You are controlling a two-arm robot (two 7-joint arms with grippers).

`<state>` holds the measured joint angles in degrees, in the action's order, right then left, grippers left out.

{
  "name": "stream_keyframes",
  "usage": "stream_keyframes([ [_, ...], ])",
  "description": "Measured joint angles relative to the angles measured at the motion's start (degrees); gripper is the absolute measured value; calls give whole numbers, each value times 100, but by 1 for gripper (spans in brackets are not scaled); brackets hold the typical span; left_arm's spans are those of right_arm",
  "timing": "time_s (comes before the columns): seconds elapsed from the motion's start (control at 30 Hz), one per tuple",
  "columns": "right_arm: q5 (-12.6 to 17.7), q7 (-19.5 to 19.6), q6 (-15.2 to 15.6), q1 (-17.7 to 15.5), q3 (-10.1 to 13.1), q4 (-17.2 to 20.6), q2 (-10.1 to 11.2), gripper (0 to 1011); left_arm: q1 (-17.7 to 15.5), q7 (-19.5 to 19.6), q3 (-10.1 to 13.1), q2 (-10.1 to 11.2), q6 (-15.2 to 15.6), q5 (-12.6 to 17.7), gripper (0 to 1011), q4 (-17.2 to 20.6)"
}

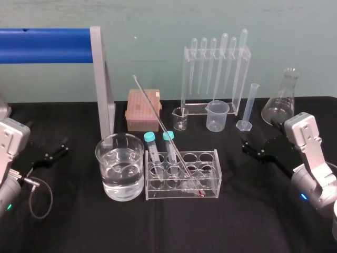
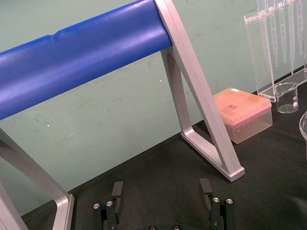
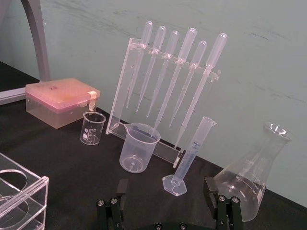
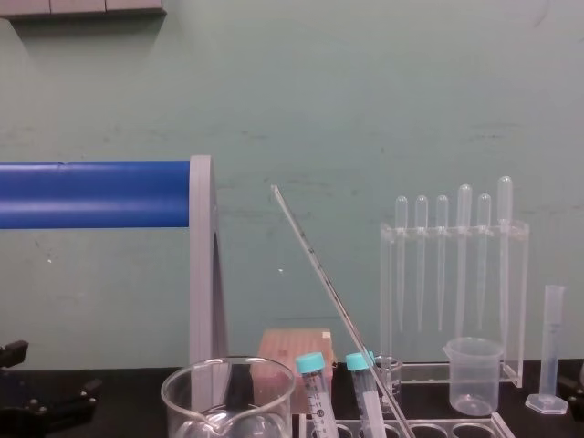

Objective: Hold the thermometer with one hand and immerse one end into the beaker, then reinsert it into the test tube rack.

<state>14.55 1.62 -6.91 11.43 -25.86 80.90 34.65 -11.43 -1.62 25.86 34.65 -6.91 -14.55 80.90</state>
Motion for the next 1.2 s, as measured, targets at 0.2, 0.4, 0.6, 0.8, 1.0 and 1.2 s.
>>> stream_keyframes([
  [0.2,0,0,0,0,0,0,0,1002,0,0,0,0,0,0,1008,0],
  [0.4,0,0,0,0,0,0,0,1002,0,0,0,0,0,0,1008,0],
  [0.6,0,0,0,0,0,0,0,1002,0,0,0,0,0,0,1008,0],
  [0.8,326,-468,191,-2,135,187,14,1002,-1,0,0,0,0,0,1008,0],
  [1.0,1343,-1189,841,-23,483,624,-88,1002,0,0,0,0,0,0,1008,0],
  [1.2,1920,-2076,1449,249,518,954,-77,1002,0,0,0,0,0,0,1008,0],
])
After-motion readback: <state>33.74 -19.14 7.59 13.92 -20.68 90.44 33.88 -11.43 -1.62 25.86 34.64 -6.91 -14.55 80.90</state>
